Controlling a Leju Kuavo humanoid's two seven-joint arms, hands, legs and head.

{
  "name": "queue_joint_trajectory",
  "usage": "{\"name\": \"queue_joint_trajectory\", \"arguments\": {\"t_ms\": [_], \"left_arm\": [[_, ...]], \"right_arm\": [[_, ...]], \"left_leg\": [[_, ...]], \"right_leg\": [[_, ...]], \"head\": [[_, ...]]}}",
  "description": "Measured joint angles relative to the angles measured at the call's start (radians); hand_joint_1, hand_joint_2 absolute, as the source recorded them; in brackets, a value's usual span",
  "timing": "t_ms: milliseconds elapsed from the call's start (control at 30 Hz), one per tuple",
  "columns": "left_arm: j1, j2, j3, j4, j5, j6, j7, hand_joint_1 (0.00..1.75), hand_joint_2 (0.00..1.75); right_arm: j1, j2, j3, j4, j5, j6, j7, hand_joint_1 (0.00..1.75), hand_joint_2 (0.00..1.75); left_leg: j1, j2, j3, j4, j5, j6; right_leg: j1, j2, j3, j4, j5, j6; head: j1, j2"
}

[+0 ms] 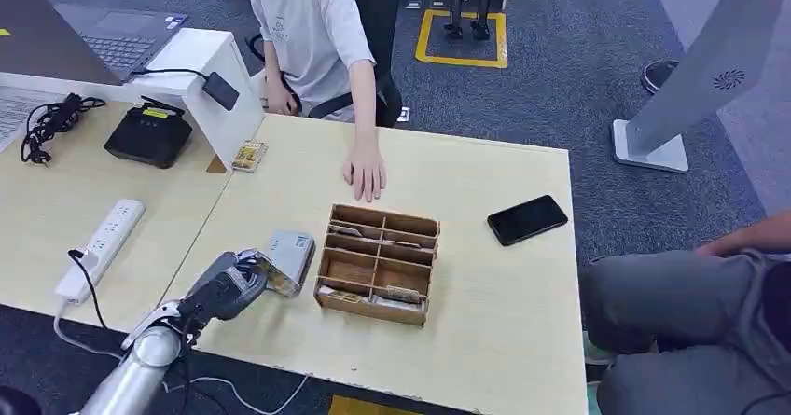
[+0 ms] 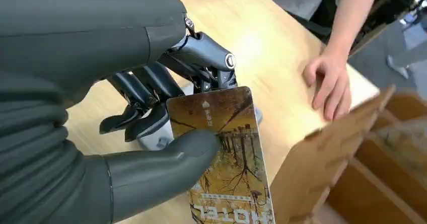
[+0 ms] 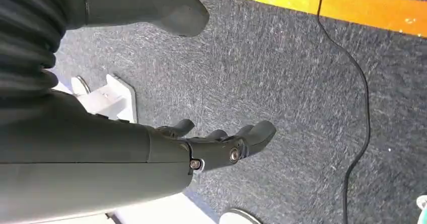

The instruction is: Pass the card to the sensor for recognition and then transmit it.

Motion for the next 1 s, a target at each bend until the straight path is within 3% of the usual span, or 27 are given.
{"name": "queue_joint_trajectory", "arguments": {"t_ms": [400, 733, 1000], "left_arm": [[-0.008, -0.051, -0.11, 0.051, -0.179, 0.186, 0.05, 1.75, 1.75], [-0.014, -0.073, -0.113, 0.088, -0.191, 0.201, 0.052, 1.75, 1.75], [-0.042, -0.103, -0.115, 0.115, -0.232, 0.265, 0.063, 1.75, 1.75]], "right_arm": [[0.0, 0.0, -0.006, 0.0, 0.006, 0.0, -0.002, 0.0, 1.75], [0.0, 0.0, -0.006, 0.0, 0.007, 0.001, 0.005, 0.0, 1.75], [-0.001, 0.0, -0.006, 0.0, 0.012, -0.001, -0.001, 0.0, 1.75]], "left_leg": [[0.0, 0.0, 0.0, 0.0, 0.0, 0.0], [0.0, 0.0, 0.0, 0.0, 0.0, 0.0], [0.0, 0.0, 0.0, 0.0, 0.001, 0.0]], "right_leg": [[0.0, 0.0, 0.0, 0.0, 0.001, 0.0], [0.0, -0.001, 0.0, 0.0, 0.0, 0.0], [0.0, -0.001, 0.0, 0.0, 0.001, 0.0]], "head": [[0.0, 0.0], [0.0, 0.0], [0.0, 0.0]]}}
